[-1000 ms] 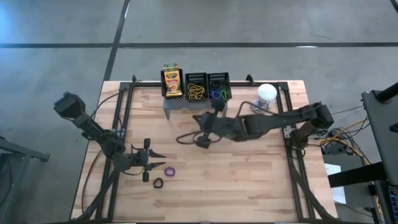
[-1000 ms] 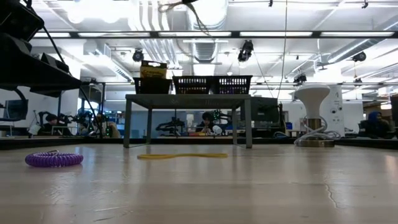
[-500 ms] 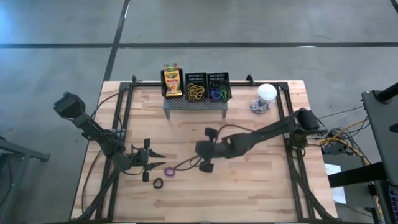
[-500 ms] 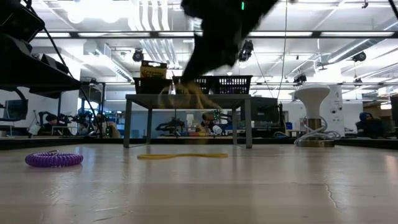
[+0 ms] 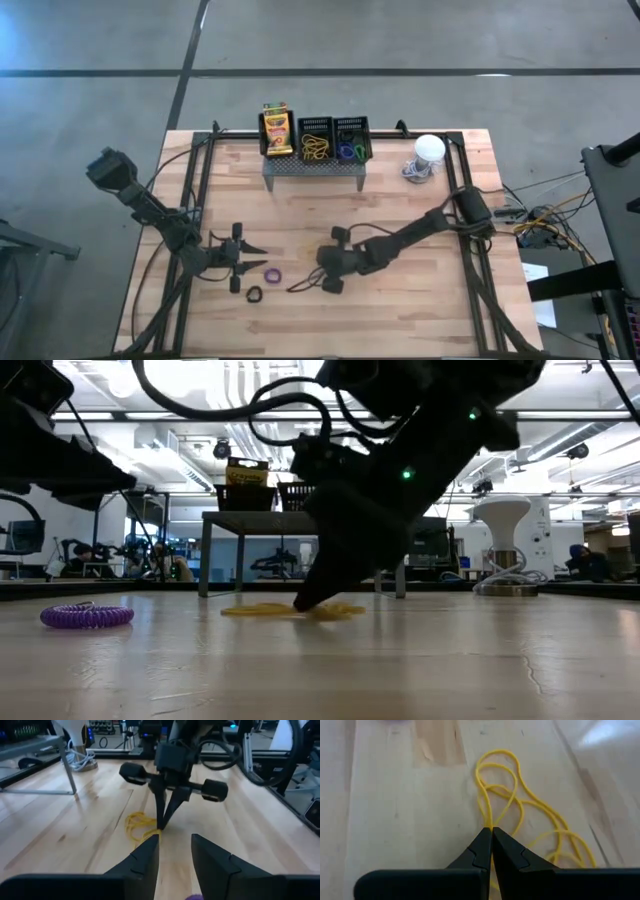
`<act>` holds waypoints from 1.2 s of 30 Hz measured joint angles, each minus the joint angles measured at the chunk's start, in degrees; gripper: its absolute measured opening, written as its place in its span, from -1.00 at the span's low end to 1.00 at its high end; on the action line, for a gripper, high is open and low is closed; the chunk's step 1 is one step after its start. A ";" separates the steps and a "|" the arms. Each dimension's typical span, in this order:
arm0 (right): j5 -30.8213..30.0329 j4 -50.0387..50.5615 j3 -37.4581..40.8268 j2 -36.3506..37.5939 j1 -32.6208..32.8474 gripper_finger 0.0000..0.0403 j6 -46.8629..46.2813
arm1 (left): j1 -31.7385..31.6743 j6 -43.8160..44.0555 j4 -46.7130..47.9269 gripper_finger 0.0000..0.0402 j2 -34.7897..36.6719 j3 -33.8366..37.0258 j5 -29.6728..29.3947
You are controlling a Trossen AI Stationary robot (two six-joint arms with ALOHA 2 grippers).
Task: Pick & Place Office Desk Supplies
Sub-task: Put the yellow rubber band in the middle black bin on the shelf
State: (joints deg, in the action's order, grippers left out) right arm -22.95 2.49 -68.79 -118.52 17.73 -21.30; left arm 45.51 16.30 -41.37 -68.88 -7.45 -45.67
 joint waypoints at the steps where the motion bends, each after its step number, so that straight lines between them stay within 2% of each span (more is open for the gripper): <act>1: -0.20 -0.04 0.03 0.06 0.01 -0.95 -0.81 | -0.08 -0.55 -0.16 -0.41 0.00 -0.32 0.03; 4: -0.38 -0.12 0.50 1.19 -0.08 -0.87 -1.05 | -0.46 -2.75 -0.21 -0.41 0.02 -1.47 0.00; 9: -3.12 -1.46 2.68 3.36 0.34 -0.56 -0.35 | -1.16 -5.69 -0.18 -0.41 0.02 -2.99 0.22; 13: -11.62 -3.80 8.28 9.08 2.96 -0.35 0.25 | -2.83 -5.89 -0.73 -0.41 -0.37 -3.18 0.52; 15: -15.17 -6.61 12.80 12.82 4.85 -0.29 0.29 | -4.84 -5.86 -2.50 -0.41 -1.22 -3.20 2.78; 20: -16.11 -17.97 24.12 20.21 8.66 -0.22 -0.97 | -13.53 -5.95 -3.69 -0.41 -5.72 -5.71 14.42; 23: -16.22 -23.86 29.89 21.87 10.09 -0.22 -1.64 | -18.87 -8.00 1.60 -0.41 -11.36 -11.74 21.60; 26: -16.28 -31.00 34.39 22.06 10.93 -0.24 -2.09 | -21.75 -12.10 12.34 -0.41 -17.48 -19.34 25.94; 31: -16.25 -39.23 38.31 20.33 10.90 -0.28 -0.80 | -23.49 -10.57 31.69 -0.39 -25.65 -31.23 26.67; 36: -16.04 -39.76 39.21 20.17 11.20 -0.33 -1.84 | -25.44 -2.35 38.65 -0.30 -29.61 -36.21 26.70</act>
State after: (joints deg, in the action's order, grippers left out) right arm -38.98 -37.27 -29.58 -98.36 28.92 -23.15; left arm 20.06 13.95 -2.73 -98.49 -43.67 -18.97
